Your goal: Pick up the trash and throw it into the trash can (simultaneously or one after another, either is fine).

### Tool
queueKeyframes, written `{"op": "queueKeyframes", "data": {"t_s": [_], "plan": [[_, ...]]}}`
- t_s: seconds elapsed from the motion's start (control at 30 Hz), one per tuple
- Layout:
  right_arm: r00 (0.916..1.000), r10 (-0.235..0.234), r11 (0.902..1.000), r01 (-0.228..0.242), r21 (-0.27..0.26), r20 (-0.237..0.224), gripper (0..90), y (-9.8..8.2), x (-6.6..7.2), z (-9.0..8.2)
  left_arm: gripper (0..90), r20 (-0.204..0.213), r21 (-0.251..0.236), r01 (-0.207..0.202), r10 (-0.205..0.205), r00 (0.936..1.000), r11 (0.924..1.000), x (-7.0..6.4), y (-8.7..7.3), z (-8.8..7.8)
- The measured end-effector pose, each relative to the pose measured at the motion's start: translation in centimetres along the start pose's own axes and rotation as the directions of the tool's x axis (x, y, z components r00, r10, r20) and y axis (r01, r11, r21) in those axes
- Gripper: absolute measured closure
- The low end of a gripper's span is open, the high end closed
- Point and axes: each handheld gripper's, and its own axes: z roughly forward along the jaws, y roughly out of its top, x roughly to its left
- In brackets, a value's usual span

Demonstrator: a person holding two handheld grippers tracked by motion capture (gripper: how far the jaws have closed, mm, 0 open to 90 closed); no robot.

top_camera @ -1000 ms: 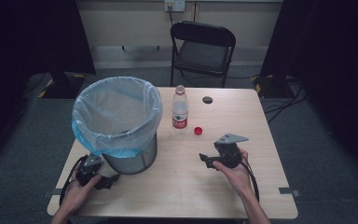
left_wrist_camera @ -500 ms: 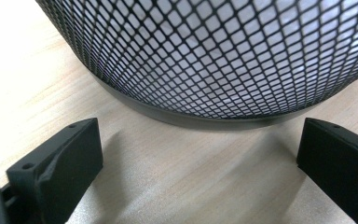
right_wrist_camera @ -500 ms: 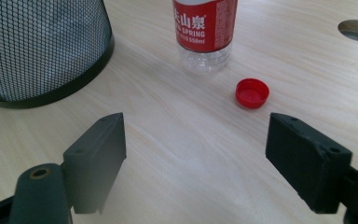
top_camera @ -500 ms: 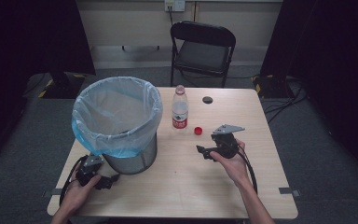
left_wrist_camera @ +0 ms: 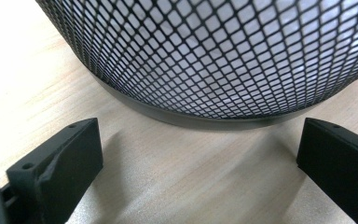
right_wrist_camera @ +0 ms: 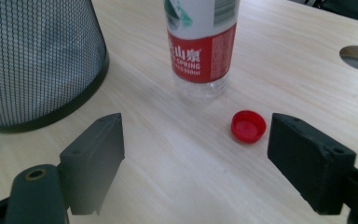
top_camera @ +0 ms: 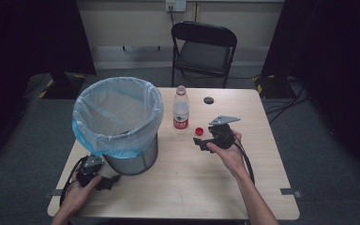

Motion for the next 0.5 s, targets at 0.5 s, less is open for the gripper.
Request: {"op": "queueKeyframes", "data": {"t_s": [0.5], "plan": [[0.9994,-0.03,0.9994,0.03,0.015,-0.019,17.7,3.3,-0.4,2.5,0.0,-0.003,0.003,0.0,0.0,1.0,1.0,0.0,0.0,0.0]]}}
